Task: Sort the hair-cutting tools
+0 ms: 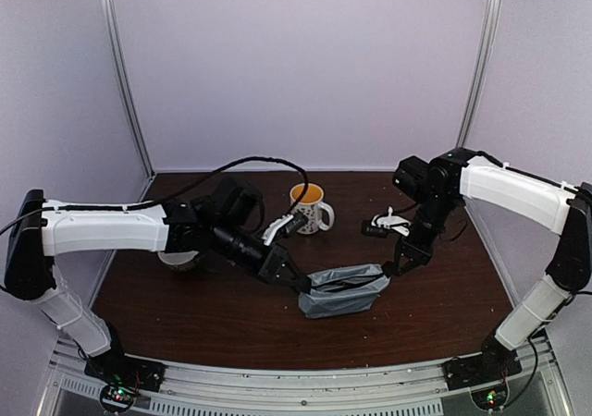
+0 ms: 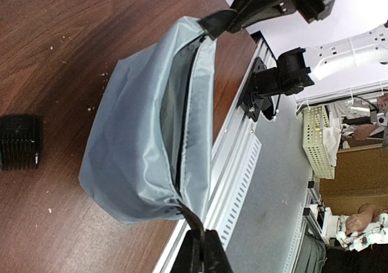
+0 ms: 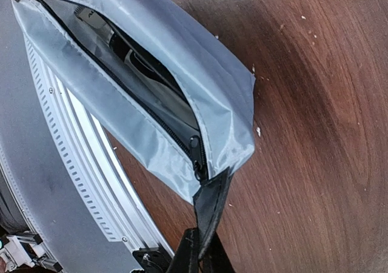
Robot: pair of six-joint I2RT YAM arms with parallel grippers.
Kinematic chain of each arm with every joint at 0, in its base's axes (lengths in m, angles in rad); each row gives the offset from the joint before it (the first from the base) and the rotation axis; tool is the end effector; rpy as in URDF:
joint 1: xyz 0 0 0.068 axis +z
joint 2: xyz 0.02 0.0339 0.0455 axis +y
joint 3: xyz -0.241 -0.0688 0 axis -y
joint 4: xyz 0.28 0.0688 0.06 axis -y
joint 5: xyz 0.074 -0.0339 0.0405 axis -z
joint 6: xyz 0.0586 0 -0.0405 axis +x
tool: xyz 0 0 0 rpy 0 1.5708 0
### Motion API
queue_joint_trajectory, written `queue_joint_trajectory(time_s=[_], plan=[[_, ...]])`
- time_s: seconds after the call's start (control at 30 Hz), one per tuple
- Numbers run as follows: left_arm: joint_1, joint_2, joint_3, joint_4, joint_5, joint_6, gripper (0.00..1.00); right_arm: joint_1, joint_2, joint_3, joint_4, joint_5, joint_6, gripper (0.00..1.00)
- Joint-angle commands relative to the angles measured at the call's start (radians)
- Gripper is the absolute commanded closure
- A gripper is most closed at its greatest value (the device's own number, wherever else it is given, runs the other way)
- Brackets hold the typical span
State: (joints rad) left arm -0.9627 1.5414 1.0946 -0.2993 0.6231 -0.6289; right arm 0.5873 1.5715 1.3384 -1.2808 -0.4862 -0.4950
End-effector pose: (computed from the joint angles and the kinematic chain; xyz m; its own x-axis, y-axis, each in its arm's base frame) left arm 0.1894 -0.3319 0.2050 -0.8497 0.3845 -0.3608 0.5088 0.4185 -0.7523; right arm 0.2459 0.1966 0.2226 -0.4881 -0.8294 -0.2716 -0.8454 0.3719 0.3835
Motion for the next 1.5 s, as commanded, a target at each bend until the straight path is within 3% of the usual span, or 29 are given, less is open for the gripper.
queue_joint_trajectory(time_s=[0.0,0.23,0.33,0.43,0.57,0.7,0.8,0.93,1.0,1.07,1.2,1.23,1.27,1.3,1.37,1.47], plan=[[-0.008,0.084,0.072,0.035,0.094,0.045,1.00,-0.035,-0.038,-0.028,-0.034,0.037,-0.026,0.99],[-0.022,0.161,0.157,-0.030,0.079,0.101,1.00,-0.079,-0.051,-0.052,-0.025,0.087,-0.033,0.99],[-0.021,0.179,0.172,-0.111,-0.003,0.132,0.97,-0.080,-0.028,-0.060,-0.013,0.090,-0.031,0.98],[-0.021,0.174,0.188,-0.195,-0.094,0.169,0.85,-0.080,-0.007,-0.059,0.011,0.088,-0.021,0.95],[-0.019,0.136,0.236,-0.359,-0.234,0.277,0.69,-0.080,-0.015,-0.062,0.051,0.102,0.003,0.80],[-0.018,0.056,0.243,-0.457,-0.490,0.340,0.42,-0.084,-0.071,-0.074,0.083,0.116,0.014,0.61],[-0.011,0.047,0.227,-0.454,-0.650,0.372,0.35,-0.096,-0.110,-0.072,0.085,0.089,0.012,0.59],[-0.002,0.138,0.261,-0.449,-0.694,0.427,0.33,-0.123,-0.167,-0.079,0.115,0.075,0.018,0.57],[-0.002,0.183,0.287,-0.431,-0.721,0.423,0.05,-0.152,-0.206,-0.101,0.208,0.139,0.058,0.56],[-0.002,0.217,0.300,-0.375,-0.715,0.446,0.02,-0.215,-0.237,-0.112,0.269,0.207,0.081,0.55],[-0.002,0.263,0.304,-0.280,-0.686,0.507,0.02,-0.398,-0.307,-0.125,0.374,0.145,0.143,0.52],[-0.002,0.276,0.312,-0.272,-0.664,0.519,0.02,-0.451,-0.345,-0.143,0.443,0.114,0.173,0.46],[-0.002,0.288,0.320,-0.268,-0.646,0.530,0.02,-0.518,-0.403,-0.182,0.527,0.081,0.210,0.13],[-0.002,0.299,0.324,-0.258,-0.635,0.533,0.02,-0.567,-0.465,-0.229,0.616,0.080,0.242,0.02],[-0.002,0.307,0.310,-0.223,-0.610,0.534,0.02,-0.625,-0.560,-0.312,0.754,0.148,0.306,0.00],[-0.003,0.316,0.283,-0.178,-0.575,0.544,0.02,-0.647,-0.543,-0.344,0.793,0.110,0.349,0.00]])
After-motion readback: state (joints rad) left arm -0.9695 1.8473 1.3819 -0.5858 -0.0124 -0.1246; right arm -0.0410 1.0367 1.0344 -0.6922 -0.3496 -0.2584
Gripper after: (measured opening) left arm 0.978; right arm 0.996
